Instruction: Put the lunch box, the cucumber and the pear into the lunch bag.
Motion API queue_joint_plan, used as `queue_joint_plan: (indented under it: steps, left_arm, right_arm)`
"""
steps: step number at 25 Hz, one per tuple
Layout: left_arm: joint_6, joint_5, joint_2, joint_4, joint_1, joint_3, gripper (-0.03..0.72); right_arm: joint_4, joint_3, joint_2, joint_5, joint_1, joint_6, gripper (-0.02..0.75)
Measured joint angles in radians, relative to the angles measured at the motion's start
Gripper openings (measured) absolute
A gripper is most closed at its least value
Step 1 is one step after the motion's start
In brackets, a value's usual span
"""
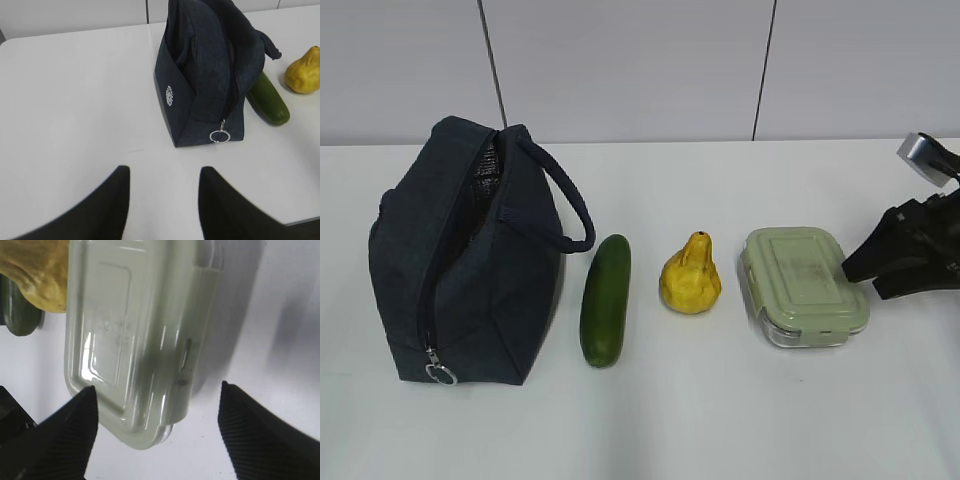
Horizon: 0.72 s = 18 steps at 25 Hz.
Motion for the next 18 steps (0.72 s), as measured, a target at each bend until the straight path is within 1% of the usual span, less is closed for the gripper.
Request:
queue_joint_plan:
  steps: [7,18]
  left_arm:
    - [0.0,0.0,0.0,0.0,0.0,0.0,0.276]
    - [0.0,0.0,0.0,0.0,0.0,0.0,0.276]
  right_arm:
    - [0.033,-0.04,0.037,0.018,0.0,-0.067,0.585]
    - [0.031,-0.05,0.037,0.02,0.0,-0.084,0.585]
